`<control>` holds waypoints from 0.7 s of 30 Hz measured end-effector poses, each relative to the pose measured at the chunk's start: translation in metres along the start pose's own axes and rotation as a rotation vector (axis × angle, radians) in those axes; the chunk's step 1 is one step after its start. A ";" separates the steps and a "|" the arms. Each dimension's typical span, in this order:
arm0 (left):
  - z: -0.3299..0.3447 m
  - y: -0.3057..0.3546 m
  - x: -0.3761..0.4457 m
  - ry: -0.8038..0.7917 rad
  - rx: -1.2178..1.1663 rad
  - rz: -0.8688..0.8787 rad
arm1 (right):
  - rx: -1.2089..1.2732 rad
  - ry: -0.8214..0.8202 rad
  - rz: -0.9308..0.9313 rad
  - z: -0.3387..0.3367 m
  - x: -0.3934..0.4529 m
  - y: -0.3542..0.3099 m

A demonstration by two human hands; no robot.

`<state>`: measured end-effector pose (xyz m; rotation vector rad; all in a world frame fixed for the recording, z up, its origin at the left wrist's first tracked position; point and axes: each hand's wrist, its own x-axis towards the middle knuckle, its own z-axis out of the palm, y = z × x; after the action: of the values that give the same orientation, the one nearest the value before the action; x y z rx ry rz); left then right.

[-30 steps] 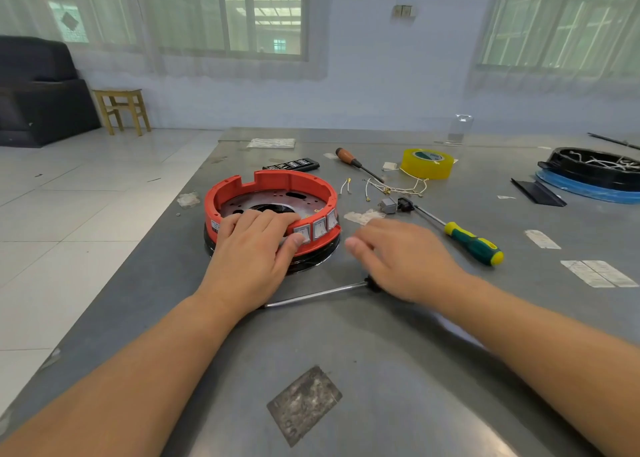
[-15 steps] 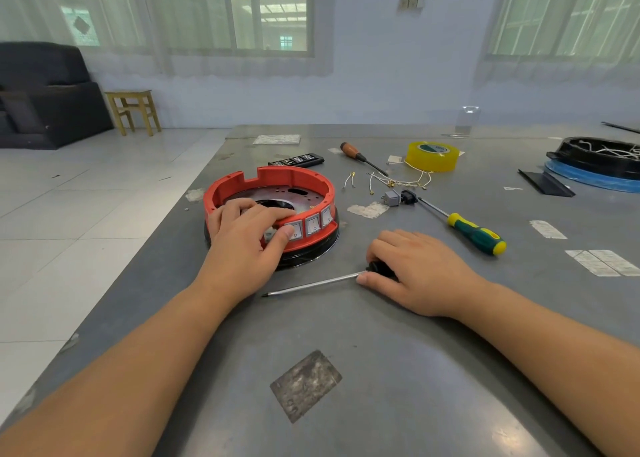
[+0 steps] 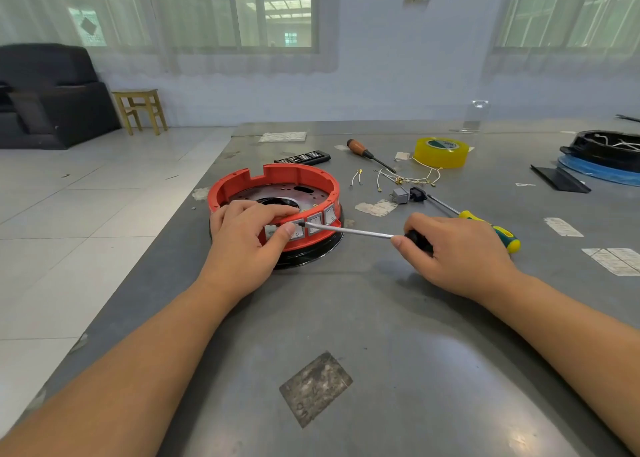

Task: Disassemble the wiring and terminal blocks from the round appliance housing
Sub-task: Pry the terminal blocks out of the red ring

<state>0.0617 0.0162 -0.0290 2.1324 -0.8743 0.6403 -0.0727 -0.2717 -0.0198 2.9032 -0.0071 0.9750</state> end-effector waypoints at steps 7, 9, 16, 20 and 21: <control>0.001 -0.001 0.001 0.007 -0.008 -0.046 | -0.045 0.054 0.016 0.003 -0.002 0.006; 0.001 0.000 0.001 0.009 -0.014 -0.045 | -0.029 0.051 0.013 0.004 -0.002 0.007; 0.004 0.005 0.002 0.034 -0.002 -0.041 | -0.054 0.049 -0.009 0.006 -0.002 0.003; 0.007 0.008 0.002 0.036 0.022 -0.039 | -0.107 -0.041 -0.044 0.010 0.006 0.006; 0.008 0.009 0.001 0.040 0.022 -0.037 | -0.140 -0.059 -0.041 0.012 0.009 0.006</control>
<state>0.0572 0.0052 -0.0289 2.1426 -0.8083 0.6739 -0.0586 -0.2781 -0.0236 2.7916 -0.0183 0.8463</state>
